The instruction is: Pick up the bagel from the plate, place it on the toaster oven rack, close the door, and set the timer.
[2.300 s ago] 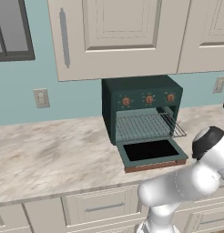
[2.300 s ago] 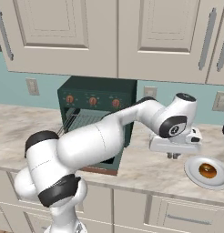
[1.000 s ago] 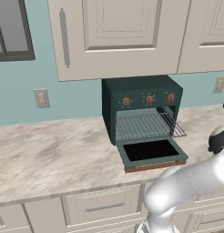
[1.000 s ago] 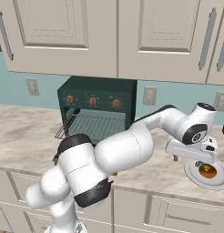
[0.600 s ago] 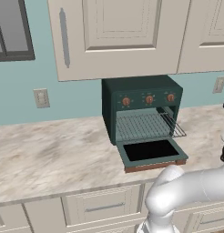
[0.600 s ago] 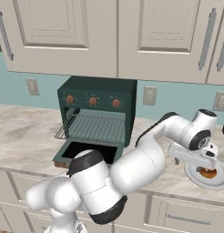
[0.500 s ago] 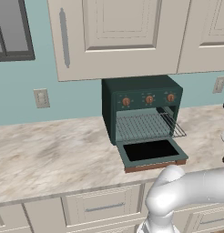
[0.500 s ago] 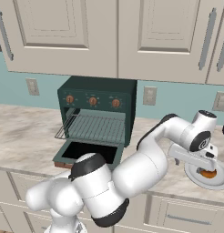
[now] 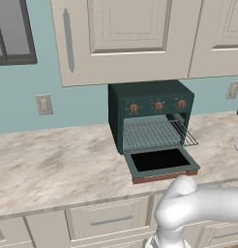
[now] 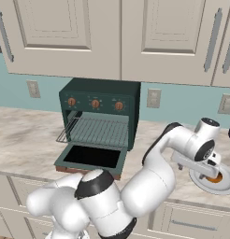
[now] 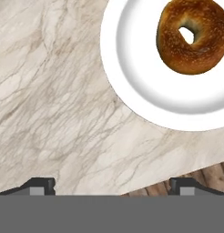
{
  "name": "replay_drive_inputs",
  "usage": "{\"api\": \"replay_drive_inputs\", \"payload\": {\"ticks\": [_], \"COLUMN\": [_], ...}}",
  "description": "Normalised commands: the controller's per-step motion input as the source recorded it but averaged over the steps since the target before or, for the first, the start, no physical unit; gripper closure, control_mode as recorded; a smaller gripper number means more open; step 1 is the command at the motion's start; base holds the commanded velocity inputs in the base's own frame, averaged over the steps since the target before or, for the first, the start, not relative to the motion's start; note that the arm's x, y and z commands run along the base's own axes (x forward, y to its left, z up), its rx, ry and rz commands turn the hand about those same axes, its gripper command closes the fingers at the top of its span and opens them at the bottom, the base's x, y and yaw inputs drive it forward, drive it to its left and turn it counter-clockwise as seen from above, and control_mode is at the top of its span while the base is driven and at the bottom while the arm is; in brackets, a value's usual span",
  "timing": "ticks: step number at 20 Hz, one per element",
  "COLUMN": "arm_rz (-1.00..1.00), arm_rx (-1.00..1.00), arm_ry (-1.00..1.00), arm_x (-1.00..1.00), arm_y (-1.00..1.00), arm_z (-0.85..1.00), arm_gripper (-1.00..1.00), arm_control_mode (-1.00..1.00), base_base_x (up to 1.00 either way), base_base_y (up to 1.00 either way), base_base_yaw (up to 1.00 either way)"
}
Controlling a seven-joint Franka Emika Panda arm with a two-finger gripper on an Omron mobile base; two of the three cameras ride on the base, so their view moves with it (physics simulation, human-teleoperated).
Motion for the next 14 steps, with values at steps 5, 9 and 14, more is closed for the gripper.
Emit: {"api": "replay_drive_inputs", "payload": {"ticks": [5, 9, 14], "arm_rz": [-0.01, -0.03, -0.04], "arm_rx": [0.0, 0.0, 0.0], "arm_ry": [-0.06, 0.0, 0.05], "arm_x": [0.09, 0.08, 0.02], "arm_y": [-0.05, 0.0, 0.01], "arm_z": [-0.07, -0.07, -0.1], "arm_gripper": [-1.0, -1.0, -1.0], "arm_control_mode": [-1.0, -1.0, -1.0], "base_base_x": [0.0, 0.0, 0.0], "base_base_y": [0.0, 0.0, 0.0], "base_base_yaw": [0.0, 0.0, 0.0]}}
